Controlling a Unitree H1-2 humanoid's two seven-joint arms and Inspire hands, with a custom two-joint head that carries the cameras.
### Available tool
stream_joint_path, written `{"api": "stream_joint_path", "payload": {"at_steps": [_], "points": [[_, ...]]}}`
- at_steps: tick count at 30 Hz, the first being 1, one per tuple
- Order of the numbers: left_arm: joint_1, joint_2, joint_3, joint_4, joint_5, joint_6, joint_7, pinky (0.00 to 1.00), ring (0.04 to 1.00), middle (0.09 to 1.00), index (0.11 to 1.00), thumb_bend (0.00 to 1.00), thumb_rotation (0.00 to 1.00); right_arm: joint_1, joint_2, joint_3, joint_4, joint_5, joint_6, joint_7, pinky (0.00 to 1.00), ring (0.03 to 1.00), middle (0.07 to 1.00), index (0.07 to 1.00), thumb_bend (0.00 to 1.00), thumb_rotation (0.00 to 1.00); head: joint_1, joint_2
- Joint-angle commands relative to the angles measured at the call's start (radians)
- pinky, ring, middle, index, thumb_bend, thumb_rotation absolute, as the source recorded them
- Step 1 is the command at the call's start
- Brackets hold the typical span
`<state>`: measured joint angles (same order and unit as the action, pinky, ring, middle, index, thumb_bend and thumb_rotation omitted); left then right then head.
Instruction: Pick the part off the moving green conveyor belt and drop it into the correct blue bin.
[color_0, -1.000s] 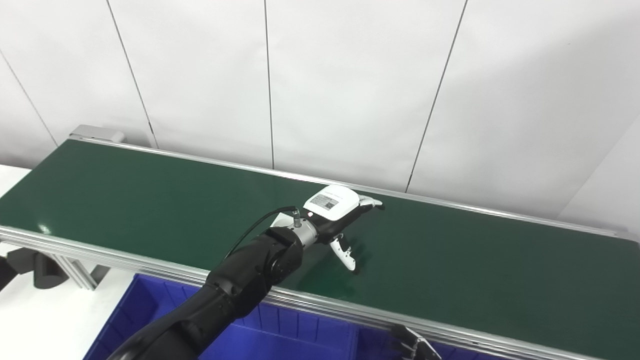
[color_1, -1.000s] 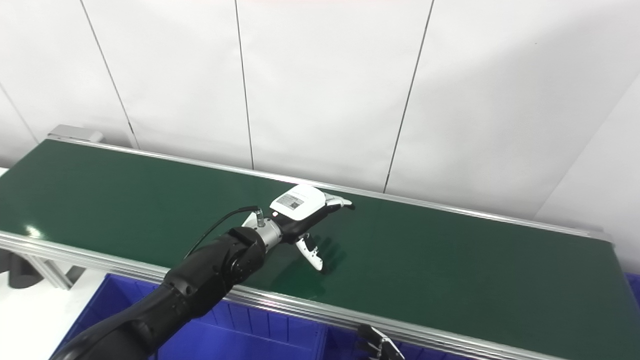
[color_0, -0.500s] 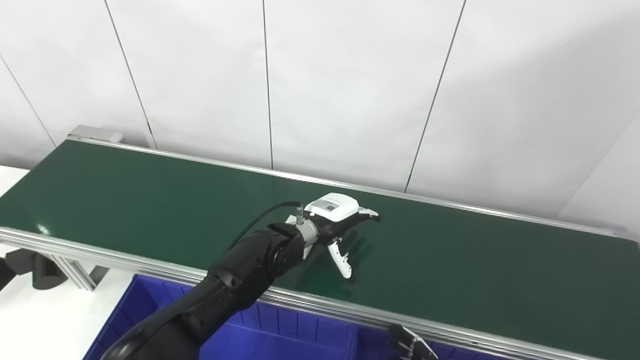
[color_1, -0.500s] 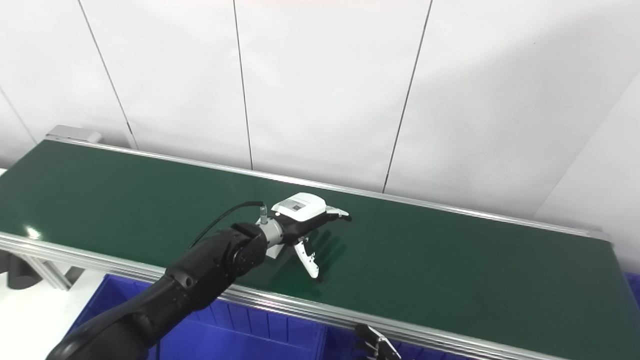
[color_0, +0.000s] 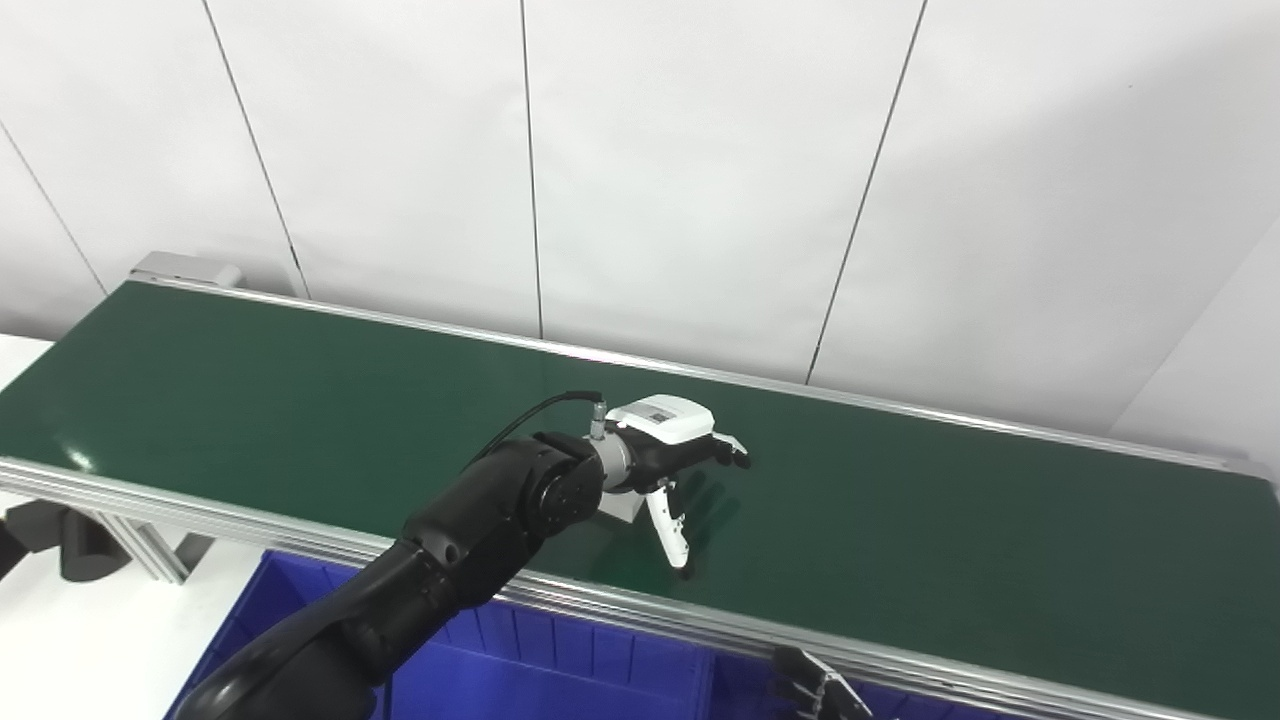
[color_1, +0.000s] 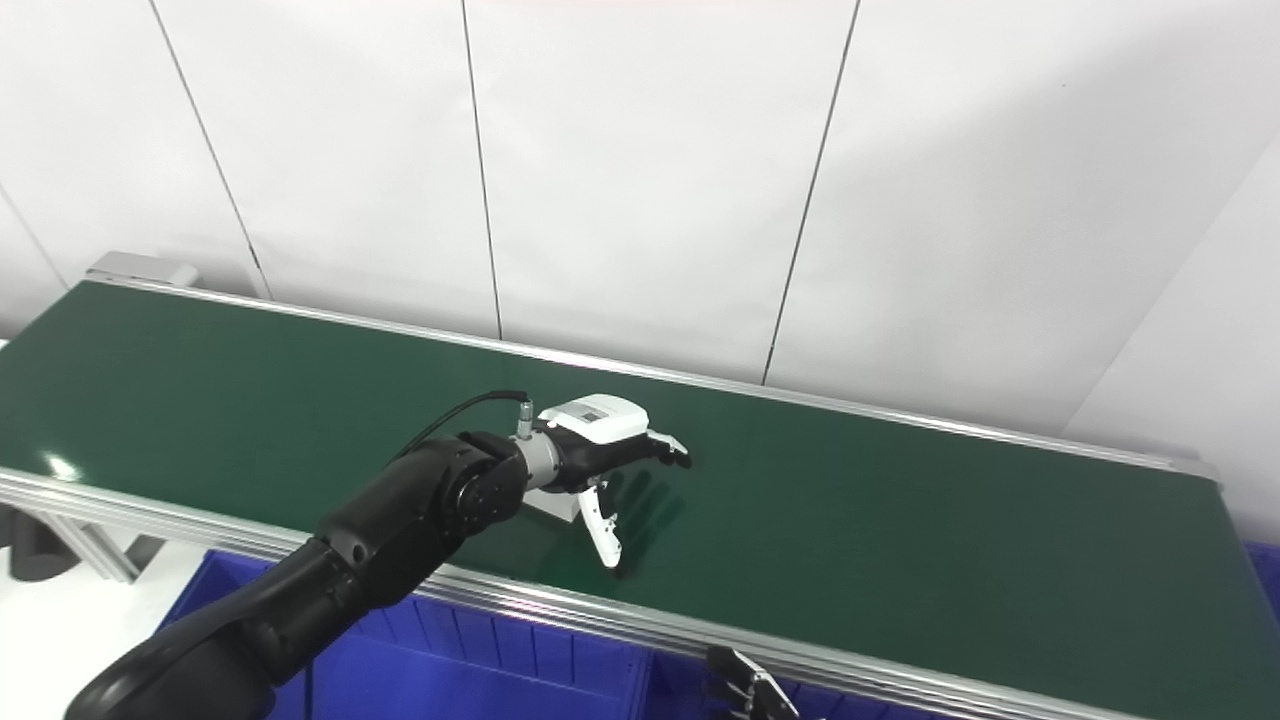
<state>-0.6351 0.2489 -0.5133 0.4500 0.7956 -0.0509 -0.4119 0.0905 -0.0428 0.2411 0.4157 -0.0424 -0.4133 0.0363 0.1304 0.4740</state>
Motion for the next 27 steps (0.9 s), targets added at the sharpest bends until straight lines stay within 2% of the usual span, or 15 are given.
{"api": "stream_joint_path", "payload": {"at_steps": [1, 4, 6, 8, 14, 19, 22, 24, 27], "points": [[-0.051, 0.015, 0.003, -0.044, -0.004, 0.025, -0.021, 0.72, 0.834, 0.858, 0.867, 0.99, 0.26, -0.01, 0.019, 0.006, -0.038, 0.006, -0.057, 0.002, 0.68, 0.784, 0.899, 0.802, 0.89, 0.23, 0.0, 0.003], [-0.052, 0.019, -0.004, -0.059, 0.004, 0.042, -0.045, 0.73, 0.833, 0.853, 0.864, 0.98, 0.24, -0.009, 0.02, 0.007, -0.038, 0.005, -0.057, -0.002, 0.68, 0.781, 0.898, 0.8, 0.89, 0.24, -0.001, 0.003], [-0.052, 0.025, -0.014, -0.054, 0.022, 0.033, -0.027, 0.72, 0.833, 0.852, 0.864, 0.98, 0.24, -0.009, 0.021, 0.007, -0.036, 0.006, -0.057, -0.001, 0.68, 0.78, 0.898, 0.8, 0.89, 0.24, -0.003, 0.003], [-0.051, 0.03, -0.025, -0.034, 0.047, 0.014, 0.023, 0.71, 0.83, 0.853, 0.863, 0.99, 0.25, -0.007, 0.022, 0.007, -0.036, 0.007, -0.057, -0.001, 0.68, 0.781, 0.899, 0.8, 0.89, 0.24, -0.006, 0.002], [-0.043, 0.019, -0.04, 0.026, 0.108, 0.013, 0.17, 0.76, 0.855, 0.865, 0.866, 0.97, 0.23, -0.003, 0.022, 0.006, -0.042, 0.007, -0.057, -0.001, 0.68, 0.78, 0.898, 0.799, 0.89, 0.23, -0.008, 0.007], [-0.045, 0.012, -0.052, 0.043, 0.129, 0.043, 0.175, 0.79, 0.858, 0.869, 0.855, 0.96, 0.19, 0.001, 0.023, 0.006, -0.047, 0.008, -0.057, 0.0, 0.68, 0.783, 0.898, 0.798, 0.88, 0.23, -0.011, 0.007], [-0.045, 0.011, -0.063, 0.06, 0.155, 0.044, 0.214, 0.78, 0.851, 0.864, 0.849, 0.96, 0.17, 0.004, 0.024, 0.007, -0.05, 0.008, -0.057, -0.001, 0.68, 0.779, 0.897, 0.8, 0.88, 0.23, -0.015, 0.007], [-0.043, 0.01, -0.066, 0.069, 0.168, 0.043, 0.245, 0.79, 0.855, 0.865, 0.854, 0.92, 0.12, 0.005, 0.024, 0.008, -0.05, 0.008, -0.057, -0.001, 0.67, 0.781, 0.898, 0.798, 0.87, 0.23, -0.016, 0.009], [-0.042, 0.007, -0.07, 0.081, 0.185, 0.054, 0.277, 0.8, 0.862, 0.869, 0.859, 0.88, 0.1, 0.006, 0.024, 0.007, -0.052, 0.01, -0.057, 0.0, 0.67, 0.782, 0.896, 0.796, 0.87, 0.22, -0.015, 0.011]]}}
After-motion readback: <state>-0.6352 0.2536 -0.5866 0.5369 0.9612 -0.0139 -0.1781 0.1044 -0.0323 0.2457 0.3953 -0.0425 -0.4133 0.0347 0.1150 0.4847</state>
